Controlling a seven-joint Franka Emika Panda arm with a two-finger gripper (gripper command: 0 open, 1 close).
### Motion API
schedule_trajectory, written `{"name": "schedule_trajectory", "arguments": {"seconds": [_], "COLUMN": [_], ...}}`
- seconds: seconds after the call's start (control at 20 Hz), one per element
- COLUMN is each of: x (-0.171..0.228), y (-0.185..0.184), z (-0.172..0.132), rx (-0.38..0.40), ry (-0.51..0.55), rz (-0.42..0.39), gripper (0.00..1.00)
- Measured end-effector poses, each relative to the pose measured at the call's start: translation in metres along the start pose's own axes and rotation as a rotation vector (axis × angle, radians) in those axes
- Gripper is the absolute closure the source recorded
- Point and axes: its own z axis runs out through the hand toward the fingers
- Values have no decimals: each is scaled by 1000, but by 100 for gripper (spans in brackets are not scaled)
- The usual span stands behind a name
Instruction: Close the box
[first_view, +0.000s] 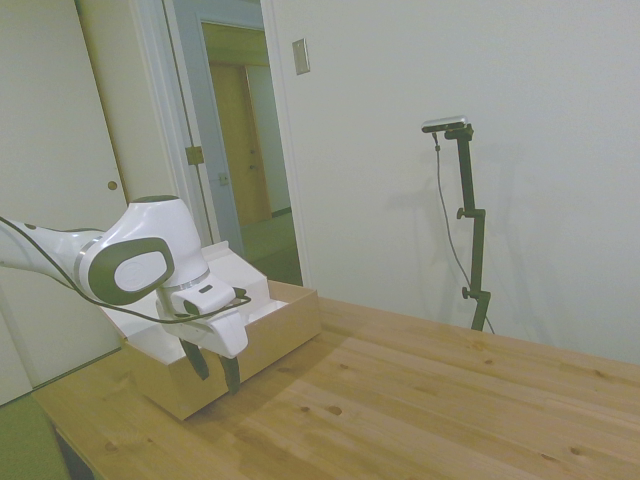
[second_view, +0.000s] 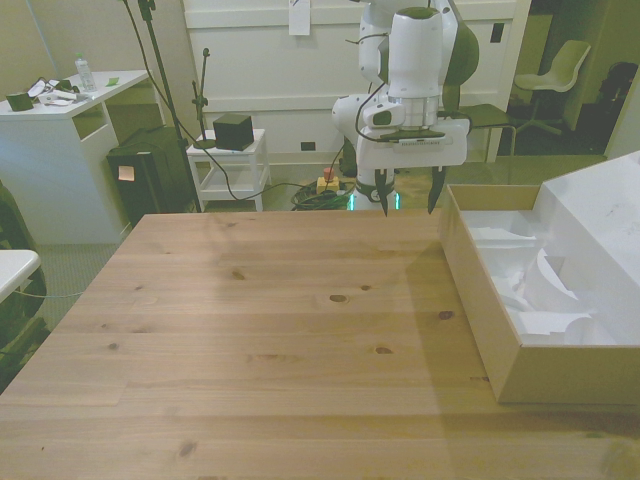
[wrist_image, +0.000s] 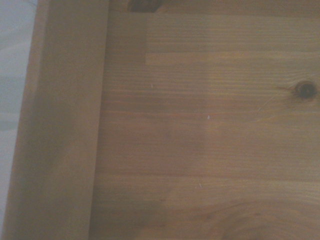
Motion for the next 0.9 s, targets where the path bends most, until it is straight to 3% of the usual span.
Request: {"name": "schedule_trajectory", "arguments": {"seconds": [0.25, 0.55, 0.9], "x": [-1, -26, -148], "y": [-5, -39, -137], "z": [-6, -79, -168], "rx": [10, 125, 243], "ry": [11, 82, 204], "rz": [9, -54, -283], "gripper": [0, 0, 0]}}
